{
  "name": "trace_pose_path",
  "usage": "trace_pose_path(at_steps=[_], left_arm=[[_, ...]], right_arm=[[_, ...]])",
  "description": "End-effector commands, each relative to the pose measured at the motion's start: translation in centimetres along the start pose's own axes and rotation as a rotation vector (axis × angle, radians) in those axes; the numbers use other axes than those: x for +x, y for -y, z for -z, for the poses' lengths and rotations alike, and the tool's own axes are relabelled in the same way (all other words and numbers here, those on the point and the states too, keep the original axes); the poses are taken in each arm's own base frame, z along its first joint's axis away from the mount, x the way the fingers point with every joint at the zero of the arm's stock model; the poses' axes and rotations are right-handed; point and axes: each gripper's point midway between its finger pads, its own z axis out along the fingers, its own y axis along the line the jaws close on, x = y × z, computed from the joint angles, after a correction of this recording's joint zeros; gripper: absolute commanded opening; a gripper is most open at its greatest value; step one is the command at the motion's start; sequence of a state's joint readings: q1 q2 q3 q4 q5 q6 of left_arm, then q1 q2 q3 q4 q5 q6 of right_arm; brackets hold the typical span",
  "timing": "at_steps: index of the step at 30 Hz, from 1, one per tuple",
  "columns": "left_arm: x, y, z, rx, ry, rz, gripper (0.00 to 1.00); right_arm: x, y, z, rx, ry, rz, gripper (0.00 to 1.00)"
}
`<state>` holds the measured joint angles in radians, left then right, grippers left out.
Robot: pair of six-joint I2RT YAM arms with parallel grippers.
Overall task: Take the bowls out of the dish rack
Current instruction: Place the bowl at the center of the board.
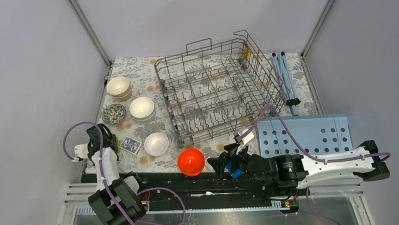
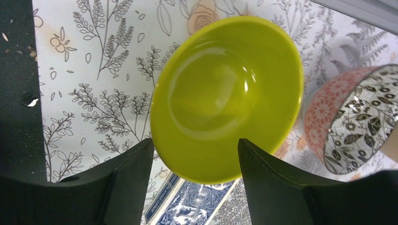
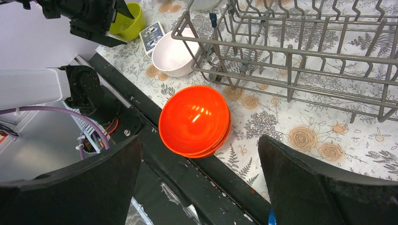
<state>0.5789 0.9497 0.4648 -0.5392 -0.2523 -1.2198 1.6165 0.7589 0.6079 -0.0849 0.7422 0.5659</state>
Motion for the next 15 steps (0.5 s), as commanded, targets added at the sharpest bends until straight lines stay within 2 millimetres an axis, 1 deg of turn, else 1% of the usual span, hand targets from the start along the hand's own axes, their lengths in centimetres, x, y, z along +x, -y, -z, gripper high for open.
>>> trace_pose_path(at_steps=[1,7,15], left_arm=[[-1.8,1.9,1.5,0.065,0.090,-0.033,0.71],[-1.6,1.5,1.4,0.049,0.083,-0.046,0.69],[-1.6,1.6,2.5,0.069,0.094,-0.046,0.66]], right_arm=[[-0.3,0.3,-0.2,0.022,0.021,-0.009,1.00],[-0.1,0.1,0.0,0.003,0.011,-0.011,1.00],[0.1,-0.2,-0.1,-0.013,0.002,-0.013,1.00]])
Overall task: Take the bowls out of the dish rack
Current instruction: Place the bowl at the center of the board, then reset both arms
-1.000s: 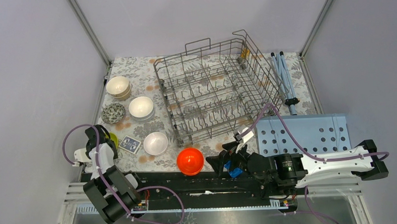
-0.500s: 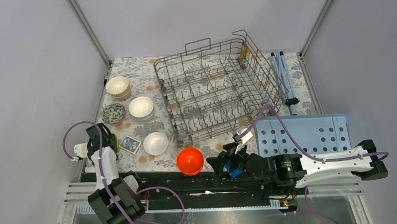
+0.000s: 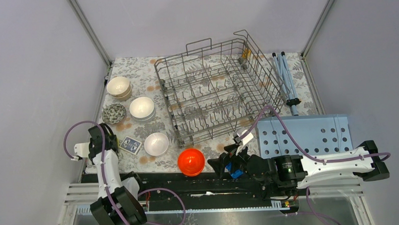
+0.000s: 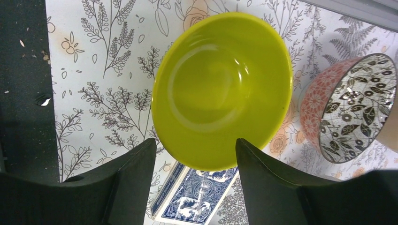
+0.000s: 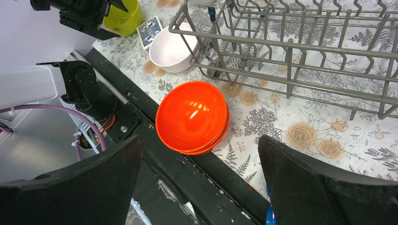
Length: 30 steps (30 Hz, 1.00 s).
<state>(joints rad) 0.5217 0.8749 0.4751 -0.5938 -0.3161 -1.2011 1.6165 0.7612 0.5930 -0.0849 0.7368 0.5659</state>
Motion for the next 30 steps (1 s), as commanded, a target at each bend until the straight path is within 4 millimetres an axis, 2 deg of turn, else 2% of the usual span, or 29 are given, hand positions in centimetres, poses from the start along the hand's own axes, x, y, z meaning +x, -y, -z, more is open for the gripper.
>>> trace_pose_path(at_steps=[1,5,7,8,12,16,20,25,30], left_arm=[[-1.4,1.4,1.1,0.042,0.047,0.006,0.66],[-1.4,1.6,1.4,0.050,0.041,-0.010,0.67],[-1.4,2.0,1.7,0.067,0.036,-0.021,0.73],[-1.3,2.3,1.9,0.086,0.027,-0.034,0.79],[-1.6,4.0,3.7,0.158,0.031,-0.118,0.97],[-2.5,5.9,6.6,0.225,0.066,-0.202,0.99],[-3.0,9.5,11.8,0.424,0.052,-0.237,0.99],[-3.9,13.6,20.2,0.695,0.065,-0.308,0.99],[-3.4,16.3,27.7,0.967,0.036,-0.450,0.99]], right_arm=[[-0.5,-0.5,0.0,-0.019,0.013,-0.022,1.00],[-0.5,-0.9,0.1,-0.042,-0.001,-0.006,1.00],[-0.6,-1.0,0.2,-0.045,-0.001,-0.001,1.00],[-0.6,-1.0,0.2,-0.047,0.000,0.000,1.00],[-1.0,-1.1,0.3,-0.048,0.004,0.013,1.00],[-2.1,-1.2,0.7,-0.053,0.015,0.029,1.00],[-3.7,-2.1,1.1,-0.082,0.037,0.040,1.00],[-6.5,-2.4,1.7,-0.063,0.068,0.079,1.00],[-9.4,-2.3,2.2,-0.028,0.125,0.120,1.00]])
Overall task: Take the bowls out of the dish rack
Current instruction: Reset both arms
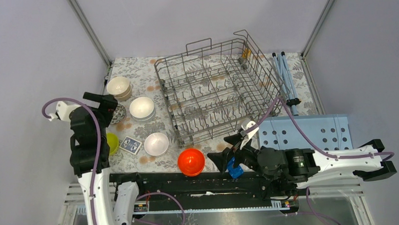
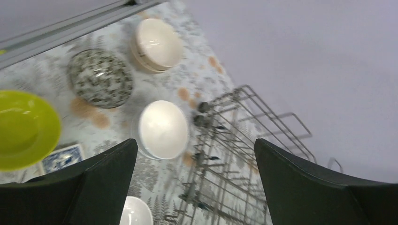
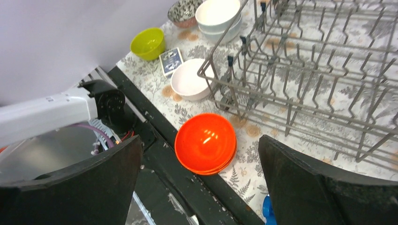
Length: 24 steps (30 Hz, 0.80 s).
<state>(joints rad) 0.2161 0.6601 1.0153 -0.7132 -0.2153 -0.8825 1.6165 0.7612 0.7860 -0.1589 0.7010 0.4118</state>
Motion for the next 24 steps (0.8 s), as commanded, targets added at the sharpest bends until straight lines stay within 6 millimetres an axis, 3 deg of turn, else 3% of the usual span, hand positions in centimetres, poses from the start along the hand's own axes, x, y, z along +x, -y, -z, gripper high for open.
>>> trace_pose_path(at_steps=[1,4,9,12,16,21,24], left_arm=[[-1.6,6.5,3.8,0.273,-0.016,-0.143,0.99],[-1.8,10.0,6.0,0.428,-0.050,-0.215,0.99],[0.4,14.9,8.4,0.717,-0.159,-0.302,0.99],[1.2,16.4,8.5,0.792,-0.163,-0.324,0.99],[3.2,18.7,7.2,0.811,-0.219,-0.365,0.99],[7.7,22.4,7.6,0.807,-0.211,-0.491,0.99],[9.4,23.9,7.8,0.798,-0.189,-0.558,0.99]], right_arm=[[-3.8,0.6,0.4,0.057,0.069,0.061,1.00],[-5.5,0.7,0.4,0.091,0.092,0.096,1.00],[-8.7,1.2,-0.7,0.211,0.199,0.174,1.00],[-10.9,1.6,-2.6,0.267,0.213,0.171,1.00],[-12.7,2.4,-5.6,0.275,0.202,0.110,1.00],[-14.6,5.4,-6.9,0.361,0.235,0.038,1.00],[-15.5,9.1,-6.0,0.457,0.259,-0.020,1.00]])
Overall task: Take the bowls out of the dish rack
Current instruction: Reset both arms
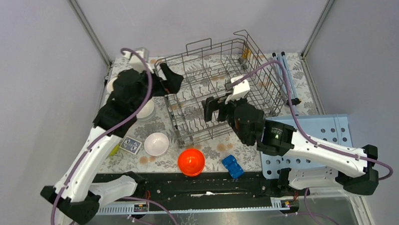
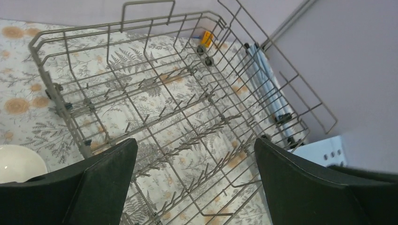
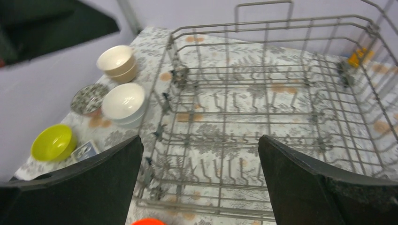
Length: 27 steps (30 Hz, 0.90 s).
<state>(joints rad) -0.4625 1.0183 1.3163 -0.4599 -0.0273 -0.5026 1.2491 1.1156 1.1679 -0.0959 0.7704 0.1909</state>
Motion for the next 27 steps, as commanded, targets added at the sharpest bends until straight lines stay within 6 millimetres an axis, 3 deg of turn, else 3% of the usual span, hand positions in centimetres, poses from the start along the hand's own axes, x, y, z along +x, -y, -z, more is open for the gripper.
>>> trace_pose_path(at_steps=[1,4,7,9,12,15,19,23,27], left_arm=[[-3.2,2.0,-0.8,-0.054,0.136,-0.125,0.99],[-1.3,0.7,-1.2,-0.108,0.101,-0.158,0.99],[1.0,-1.7,-0.4,-0.173,0.077,-0.170,0.99],[2.7,-3.3,0.6,-0.201,0.072,-0.165,0.99],[5.7,-5.4,0.6,-0.243,0.033,-0.196,0.99],[8.2,-5.8,-0.7,-0.263,-0.046,-0.230,0.99],[7.6,-4.0,-1.4,-0.234,-0.054,-0.167,0.99],[6.9,-4.7,-0.1,-0.260,0.059,-0.028,0.99],[7.7,-5.8,0.7,-0.282,0.106,0.086,0.99]], right_arm=[[-3.3,4.8,-0.7,0.124,0.068,-0.152,1.00],[-2.2,10.6,-0.4,0.294,0.069,-0.238,1.00],[-0.5,16.0,1.3,0.411,0.100,-0.351,1.00],[0.4,17.5,2.7,0.424,0.120,-0.378,1.00],[2.5,17.9,3.3,0.435,0.038,-0.333,1.00],[4.4,17.6,2.9,0.452,-0.069,-0.303,1.00],[4.4,16.9,2.3,0.399,-0.054,-0.316,1.00],[5.4,16.2,1.9,0.343,-0.046,-0.320,1.00],[6.8,15.6,1.7,0.295,-0.062,-0.313,1.00]])
